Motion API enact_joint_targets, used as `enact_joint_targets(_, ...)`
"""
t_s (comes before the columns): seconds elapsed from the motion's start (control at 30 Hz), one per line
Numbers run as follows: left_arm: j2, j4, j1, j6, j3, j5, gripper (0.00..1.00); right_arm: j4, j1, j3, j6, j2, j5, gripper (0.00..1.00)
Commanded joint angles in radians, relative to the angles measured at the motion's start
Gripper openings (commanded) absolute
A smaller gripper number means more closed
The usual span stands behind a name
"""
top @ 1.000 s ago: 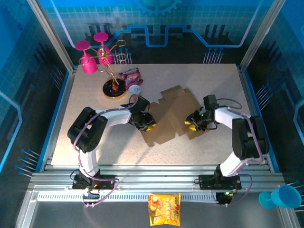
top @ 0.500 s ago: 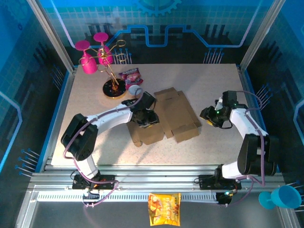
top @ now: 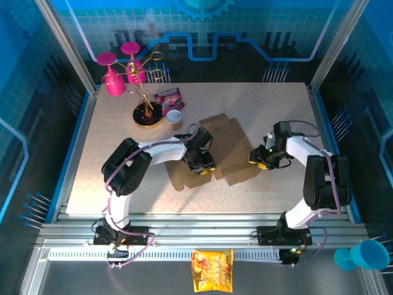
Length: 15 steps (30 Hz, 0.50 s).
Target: Fold the paper box
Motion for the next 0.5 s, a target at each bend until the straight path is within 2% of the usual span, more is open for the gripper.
enact_joint_targets(0.0, 0.031, -0.02, -0.005, 0.032, -0.004, 0.005, 0.3, -0.003, 0.007, -0.002, -0.036, 0.022, -0.007, 0.48)
enact_joint_targets(0.47, 0.053, -0.04, -0.005, 0.061, -0.006, -0.023, 0.3, -0.005, 0.016, -0.009, -0.041, 0.05, -0.056, 0.45)
